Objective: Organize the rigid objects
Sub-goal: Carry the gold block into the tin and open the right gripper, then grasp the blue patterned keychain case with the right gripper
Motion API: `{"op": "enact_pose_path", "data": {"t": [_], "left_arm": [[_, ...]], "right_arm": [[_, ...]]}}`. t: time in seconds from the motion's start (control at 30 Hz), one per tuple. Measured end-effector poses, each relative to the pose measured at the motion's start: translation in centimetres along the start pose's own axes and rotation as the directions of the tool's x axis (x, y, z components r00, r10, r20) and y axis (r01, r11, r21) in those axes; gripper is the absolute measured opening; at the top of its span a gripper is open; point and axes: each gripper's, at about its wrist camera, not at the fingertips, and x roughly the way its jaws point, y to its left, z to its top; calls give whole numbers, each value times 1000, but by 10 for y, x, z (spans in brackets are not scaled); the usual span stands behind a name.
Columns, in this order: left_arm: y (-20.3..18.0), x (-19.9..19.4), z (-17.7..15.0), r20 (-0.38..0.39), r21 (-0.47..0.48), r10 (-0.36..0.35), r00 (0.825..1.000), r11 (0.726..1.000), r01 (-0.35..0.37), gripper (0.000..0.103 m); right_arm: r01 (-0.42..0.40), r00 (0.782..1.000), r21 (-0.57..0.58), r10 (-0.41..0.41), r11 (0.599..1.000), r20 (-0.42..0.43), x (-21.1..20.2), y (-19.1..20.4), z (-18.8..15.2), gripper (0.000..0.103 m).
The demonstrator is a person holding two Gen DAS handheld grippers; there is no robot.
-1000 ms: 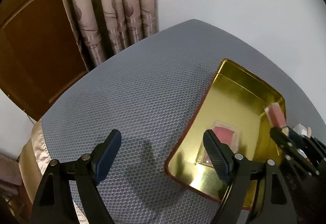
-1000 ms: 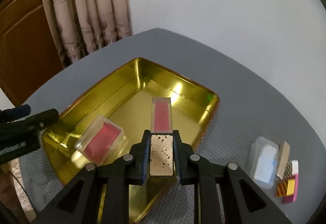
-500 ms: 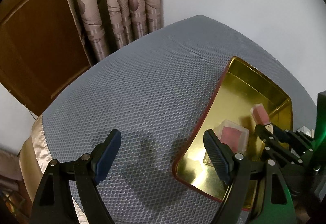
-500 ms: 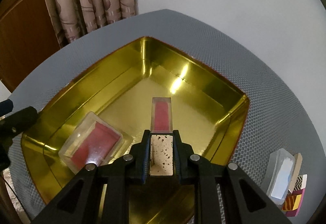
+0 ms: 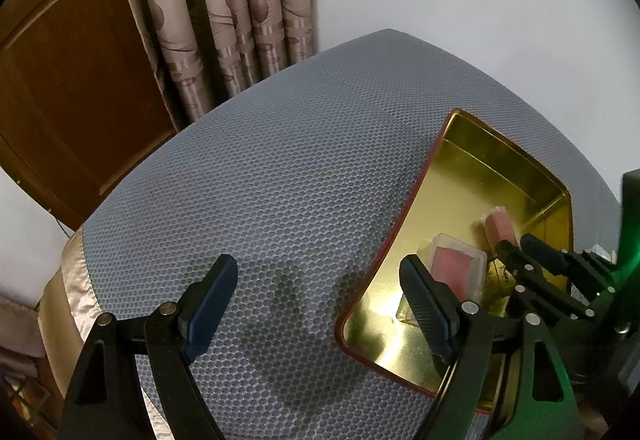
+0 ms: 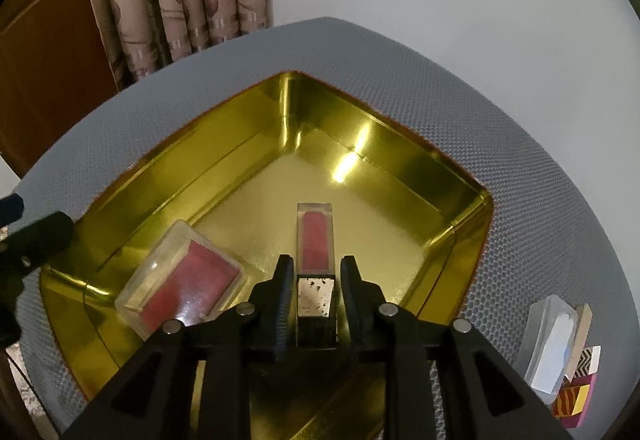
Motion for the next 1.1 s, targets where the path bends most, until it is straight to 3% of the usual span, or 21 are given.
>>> {"op": "enact_pose_path", "data": {"t": [0.27, 0.53, 0.83, 1.1], "left_arm": [[-5, -2, -1, 16, 16, -3, 1000, 1000, 3, 80], [-11, -7, -2, 27, 37, -21, 999, 999, 20, 81], [-17, -11, -4, 46, 60, -13, 999, 998, 10, 81], [-21, -13, -4, 64, 79, -1, 998, 997, -4, 81]], "right_arm": [[-16, 998, 54, 13, 998, 69, -38, -16, -8, 31], [-6, 996, 113, -4, 994, 87, -67, -54, -47, 32], [69, 991, 243, -94, 968, 94, -98, -108, -103, 32], [154, 980, 362, -190, 919, 65, -119, -174, -165, 32]]}}
